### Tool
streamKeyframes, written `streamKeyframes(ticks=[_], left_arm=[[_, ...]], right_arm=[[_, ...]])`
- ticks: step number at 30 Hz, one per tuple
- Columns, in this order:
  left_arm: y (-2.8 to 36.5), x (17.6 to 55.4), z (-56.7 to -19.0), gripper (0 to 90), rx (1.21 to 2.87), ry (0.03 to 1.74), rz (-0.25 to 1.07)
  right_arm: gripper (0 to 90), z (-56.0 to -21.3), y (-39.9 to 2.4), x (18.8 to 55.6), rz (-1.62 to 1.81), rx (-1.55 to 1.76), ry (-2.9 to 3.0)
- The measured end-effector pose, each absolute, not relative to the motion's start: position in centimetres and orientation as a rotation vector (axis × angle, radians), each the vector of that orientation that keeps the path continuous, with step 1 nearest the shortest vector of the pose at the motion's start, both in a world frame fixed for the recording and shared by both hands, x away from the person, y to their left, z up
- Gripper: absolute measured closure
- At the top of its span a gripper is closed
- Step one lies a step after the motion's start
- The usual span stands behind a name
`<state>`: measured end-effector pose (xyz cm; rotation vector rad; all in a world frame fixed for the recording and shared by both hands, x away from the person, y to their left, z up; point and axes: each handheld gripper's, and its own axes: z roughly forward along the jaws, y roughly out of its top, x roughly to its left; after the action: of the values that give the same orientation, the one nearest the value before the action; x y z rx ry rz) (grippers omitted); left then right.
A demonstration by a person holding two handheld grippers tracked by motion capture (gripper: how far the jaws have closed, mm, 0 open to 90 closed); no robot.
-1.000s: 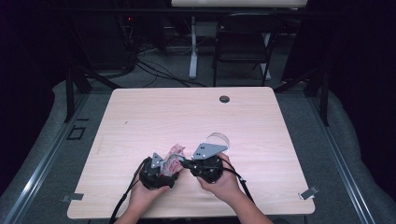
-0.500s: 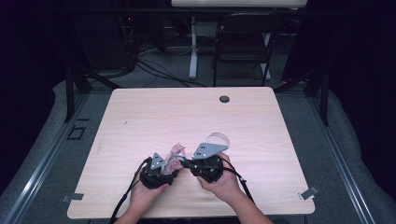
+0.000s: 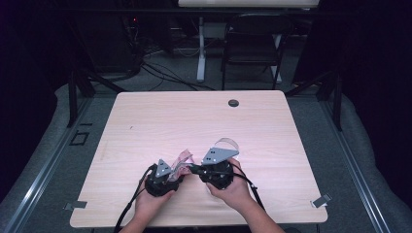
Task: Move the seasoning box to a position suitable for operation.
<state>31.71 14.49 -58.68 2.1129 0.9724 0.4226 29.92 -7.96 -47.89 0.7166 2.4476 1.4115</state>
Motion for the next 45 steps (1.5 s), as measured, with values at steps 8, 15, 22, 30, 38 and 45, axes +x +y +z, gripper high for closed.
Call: streamKeyframes(ticks=[8,15,22,30,38,45], left_arm=[[14.4,31.4,-58.2,56.1,2.120,0.959,0.455],[14.1,30.9,-57.2,56.8,2.146,0.911,0.579],[14.2,30.7,-56.4,57.3,2.173,0.875,0.701],[13.8,30.1,-55.6,57.6,2.202,0.835,0.839],[13.5,29.8,-55.0,58.6,2.210,0.795,0.941],[13.0,29.6,-54.5,58.8,2.219,0.752,1.051]], right_arm=[[90.0,-47.7,-8.6,30.0,1.430,0.733,2.429],[90.0,-47.5,-9.2,30.0,1.455,0.745,2.408],[90.0,-47.4,-9.7,30.0,1.469,0.764,2.389],[90.0,-47.3,-10.3,29.8,1.452,0.753,2.386],[90.0,-47.2,-10.7,29.5,1.461,0.753,2.370],[90.0,-47.3,-11.3,29.2,1.472,0.767,2.356]])
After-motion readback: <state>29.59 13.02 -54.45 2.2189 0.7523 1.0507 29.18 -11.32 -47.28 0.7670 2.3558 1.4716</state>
